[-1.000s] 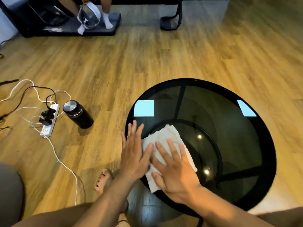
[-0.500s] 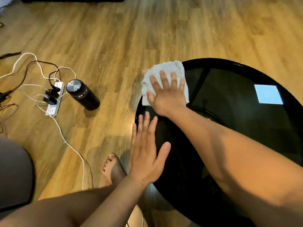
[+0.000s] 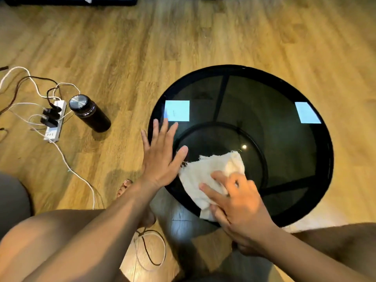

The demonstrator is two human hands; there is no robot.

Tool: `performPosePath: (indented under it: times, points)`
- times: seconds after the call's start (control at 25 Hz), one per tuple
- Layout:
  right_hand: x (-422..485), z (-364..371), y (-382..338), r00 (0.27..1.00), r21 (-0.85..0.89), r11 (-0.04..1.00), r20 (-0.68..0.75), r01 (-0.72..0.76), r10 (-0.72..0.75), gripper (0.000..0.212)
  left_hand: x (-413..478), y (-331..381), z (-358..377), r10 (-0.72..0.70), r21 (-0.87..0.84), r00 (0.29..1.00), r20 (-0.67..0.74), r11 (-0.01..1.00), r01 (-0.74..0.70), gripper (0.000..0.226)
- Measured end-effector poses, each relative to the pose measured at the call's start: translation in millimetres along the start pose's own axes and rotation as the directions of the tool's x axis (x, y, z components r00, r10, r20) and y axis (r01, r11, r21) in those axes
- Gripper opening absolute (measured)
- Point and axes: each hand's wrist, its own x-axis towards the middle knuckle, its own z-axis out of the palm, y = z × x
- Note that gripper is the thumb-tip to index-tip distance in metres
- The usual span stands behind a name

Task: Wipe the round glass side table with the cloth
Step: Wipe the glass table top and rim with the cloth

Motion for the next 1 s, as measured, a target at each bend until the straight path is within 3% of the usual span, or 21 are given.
performPosePath:
  times: [0.12, 0.2, 0.36, 0.6, 0.72, 1.0]
  points:
    - [-63, 8, 7, 0.993, -0.066, 0.993, 0.052, -0.099, 0.102, 0.048, 4, 1, 2, 0.07, 0.166, 0.996, 0.061, 0.983, -0.08, 0.073]
    - [-51, 12, 4, 0.989, -0.067, 0.99, 0.068, -0.125, 0.129, 0.052, 2, 1, 4, 0.09, 0.187, 0.993, 0.08, 0.977, -0.104, 0.075]
    - [54, 6, 20, 0.992, -0.064, 0.991, -0.052, -0.116, 0.112, 0.058, -1, 0, 6, 0.111, 0.165, 0.989, 0.096, 0.978, -0.126, 0.075]
    - [256, -17, 81, 0.964, -0.1, 0.961, -0.088, -0.258, 0.25, 0.059, -4, -3, 7, 0.125, 0.158, 0.988, 0.094, 0.978, -0.139, 0.073]
    - [317, -31, 108, 0.955, -0.088, 0.951, -0.041, -0.295, 0.293, 0.063, -3, -4, 8, 0.129, 0.124, 0.988, 0.086, 0.982, -0.14, 0.074]
    - [275, -32, 89, 0.965, 0.012, 0.966, -0.027, -0.26, 0.26, 0.057, 2, -4, 7, 0.061, 0.079, 0.992, 0.112, 0.994, -0.07, 0.074]
